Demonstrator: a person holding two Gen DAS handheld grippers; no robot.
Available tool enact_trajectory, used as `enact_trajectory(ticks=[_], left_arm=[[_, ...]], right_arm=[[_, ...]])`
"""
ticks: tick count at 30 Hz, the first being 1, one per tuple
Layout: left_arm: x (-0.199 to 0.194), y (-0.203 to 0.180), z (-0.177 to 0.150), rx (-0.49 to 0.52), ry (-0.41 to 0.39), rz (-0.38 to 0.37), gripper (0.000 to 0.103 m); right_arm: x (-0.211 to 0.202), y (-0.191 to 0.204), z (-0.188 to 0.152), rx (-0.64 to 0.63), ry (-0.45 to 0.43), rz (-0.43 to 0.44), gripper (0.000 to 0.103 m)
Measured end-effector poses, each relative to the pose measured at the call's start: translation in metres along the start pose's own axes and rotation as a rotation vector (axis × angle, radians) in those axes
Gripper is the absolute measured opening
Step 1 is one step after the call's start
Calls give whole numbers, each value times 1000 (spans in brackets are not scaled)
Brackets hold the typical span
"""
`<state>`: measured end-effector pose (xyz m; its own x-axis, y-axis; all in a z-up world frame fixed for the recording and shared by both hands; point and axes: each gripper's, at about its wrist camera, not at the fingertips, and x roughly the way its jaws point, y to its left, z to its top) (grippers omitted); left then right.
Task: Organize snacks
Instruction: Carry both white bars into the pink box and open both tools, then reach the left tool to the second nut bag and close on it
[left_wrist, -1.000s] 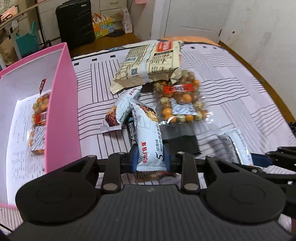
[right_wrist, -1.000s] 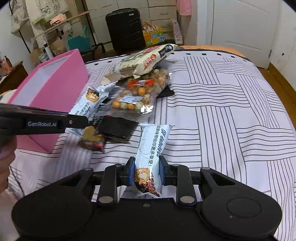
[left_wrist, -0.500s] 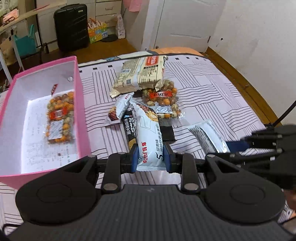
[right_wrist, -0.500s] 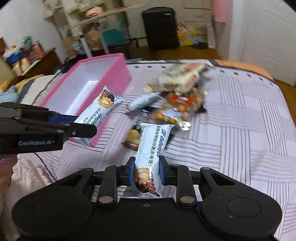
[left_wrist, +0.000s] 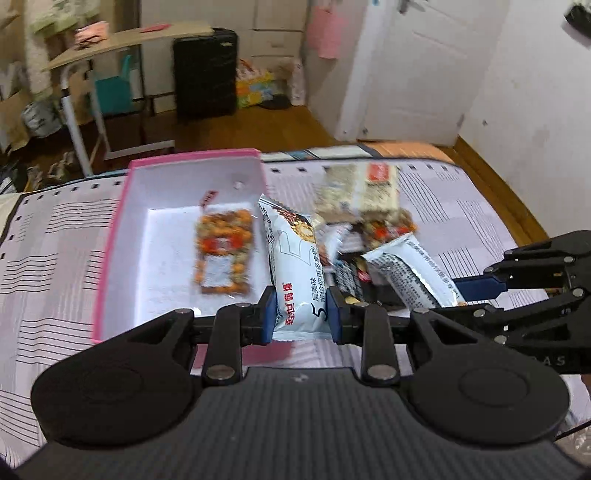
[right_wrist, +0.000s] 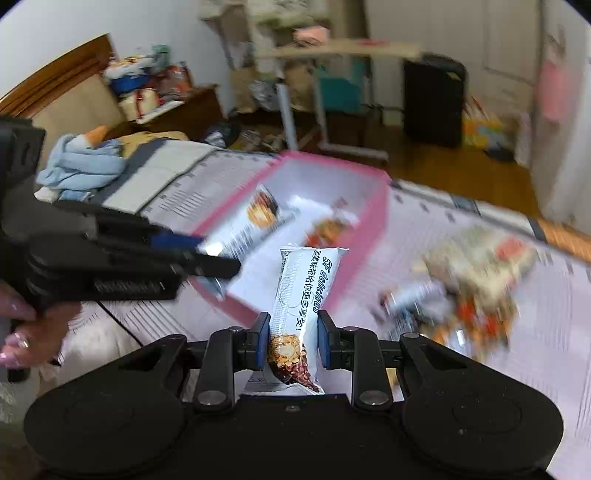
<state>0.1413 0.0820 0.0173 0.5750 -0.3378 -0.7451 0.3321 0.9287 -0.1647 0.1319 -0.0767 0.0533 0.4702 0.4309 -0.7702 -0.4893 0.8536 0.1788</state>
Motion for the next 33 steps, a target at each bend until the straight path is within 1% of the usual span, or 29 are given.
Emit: enact_trajectory(ticks=[2, 5, 7, 9, 10, 12, 14, 15, 17, 19, 20, 21, 22, 23, 24, 26, 27, 28, 29, 30, 31, 33], left_arm=[[-1, 16, 4, -25, -16, 14, 27], [11, 36, 7, -65, -32, 46, 27], [22, 49, 9, -83, -52, 64, 27], [38, 61, 10, -86, -57, 95, 27], [46, 67, 11, -82, -64, 103, 27], [64, 83, 14, -95, -49, 117, 27], [81, 98, 16, -120, -44, 101, 27], [90, 106, 18, -122, -30, 96, 27], [105, 117, 22, -129, -27, 95, 27], [122, 129, 27, -149, 8, 91, 27], [128, 135, 28, -164, 18, 88, 27], [136, 142, 30, -168, 33, 79, 27], [142, 149, 32, -186, 51, 70, 27], [148, 154, 34, -200, 71, 57, 27], [153, 156, 35, -197, 81, 52, 28], [158, 155, 35, -203, 89, 78, 31], [159, 154, 35, -209, 91, 98, 37], [158, 153, 35, -213, 89, 101, 41], [154, 151, 34, -212, 80, 86, 41], [149, 148, 33, -208, 73, 68, 44], [145, 146, 33, -203, 71, 62, 51], [131, 139, 33, -171, 60, 72, 55]], right_arm=[[11, 9, 19, -58, -21, -10, 30], [42, 12, 40, -90, -16, 28, 30], [66, 9, 46, -71, -13, 48, 30], [89, 5, 47, -38, -27, 41, 30], [102, 3, 47, -23, -18, 39, 30], [125, -4, 44, 38, -12, 33, 31], [141, -9, 43, 77, -27, 40, 31], [150, -14, 43, 100, -39, 44, 31], [166, -18, 46, 126, -56, 42, 31], [181, -24, 50, 146, -53, 63, 31], [188, -27, 51, 160, -67, 70, 34], [192, -32, 52, 189, -85, 74, 34], [195, -36, 52, 210, -97, 74, 36], [194, -39, 52, 223, -119, 83, 45], [192, -42, 54, 232, -122, 99, 51], [186, -47, 55, 268, -116, 108, 53], [180, -48, 55, 271, -118, 118, 53], [174, -48, 55, 264, -124, 119, 53], [164, -47, 54, 248, -126, 110, 53], [155, -46, 55, 228, -121, 100, 53], [149, -46, 57, 210, -110, 88, 53], [125, -43, 59, 168, -75, 55, 53]])
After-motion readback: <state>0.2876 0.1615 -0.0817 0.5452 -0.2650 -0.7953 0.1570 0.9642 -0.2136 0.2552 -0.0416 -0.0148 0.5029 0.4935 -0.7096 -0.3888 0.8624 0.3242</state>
